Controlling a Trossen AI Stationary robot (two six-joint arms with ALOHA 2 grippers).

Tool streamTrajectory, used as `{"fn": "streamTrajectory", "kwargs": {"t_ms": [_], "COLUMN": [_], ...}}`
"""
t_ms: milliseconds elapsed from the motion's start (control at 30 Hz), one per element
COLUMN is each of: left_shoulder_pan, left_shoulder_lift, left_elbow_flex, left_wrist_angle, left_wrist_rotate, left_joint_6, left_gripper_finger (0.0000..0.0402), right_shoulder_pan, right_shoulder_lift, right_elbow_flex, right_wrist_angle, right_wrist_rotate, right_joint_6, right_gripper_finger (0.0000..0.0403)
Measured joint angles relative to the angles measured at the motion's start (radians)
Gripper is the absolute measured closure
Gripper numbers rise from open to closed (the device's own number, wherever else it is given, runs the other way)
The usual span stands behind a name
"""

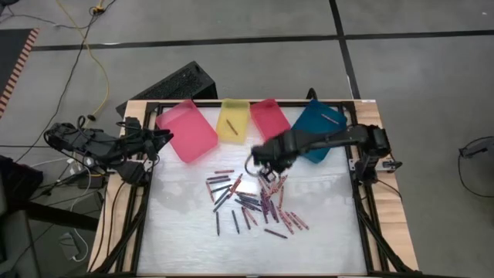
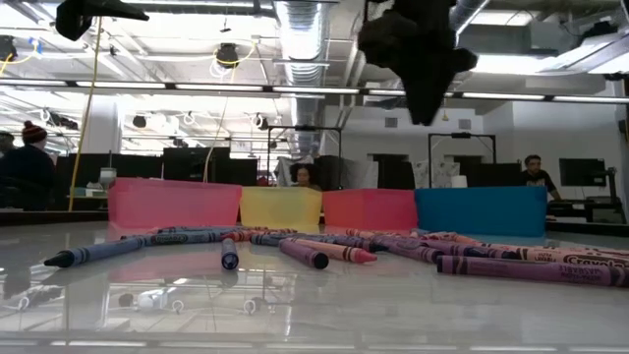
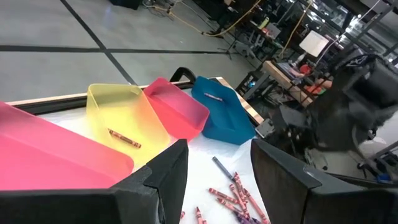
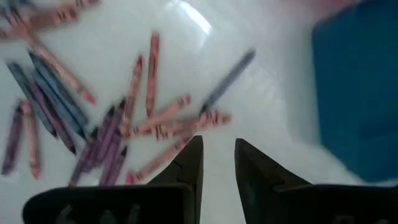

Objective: Sort crayons
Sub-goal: Put the blue crayon into the red bin

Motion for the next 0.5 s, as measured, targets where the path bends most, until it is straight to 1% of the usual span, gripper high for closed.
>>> {"fn": "streamTrajectory", "kwargs": {"t_ms": [100,167,267,367,433,500], "left_shoulder_pan": [0.0,0.0,0.0,0.0,0.0,0.0], "left_shoulder_lift": [0.0,0.0,0.0,0.0,0.0,0.0], "left_elbow_flex": [0.0,0.0,0.0,0.0,0.0,0.0], "left_wrist_angle": [0.0,0.0,0.0,0.0,0.0,0.0], "left_wrist_rotate": [0.0,-0.001,-0.011,-0.021,-0.022,-0.023], "left_joint_6": [0.0,0.0,-0.001,-0.001,-0.001,-0.001], "left_gripper_finger": [0.0236,0.0236,0.0236,0.0236,0.0236,0.0236], "right_shoulder_pan": [0.04,0.049,0.05,0.031,0.012,-0.009], "right_shoulder_lift": [-0.034,-0.066,-0.125,-0.178,-0.199,-0.2], "right_elbow_flex": [-0.1,-0.18,-0.312,-0.431,-0.492,-0.533], "right_wrist_angle": [0.026,0.083,0.235,0.412,0.508,0.559], "right_wrist_rotate": [-0.009,-0.011,-0.014,-0.014,-0.013,-0.013], "right_joint_6": [0.089,0.144,0.2,0.21,0.21,0.208], "right_gripper_finger": [0.0316,0.0316,0.0316,0.0316,0.0315,0.0315]}}
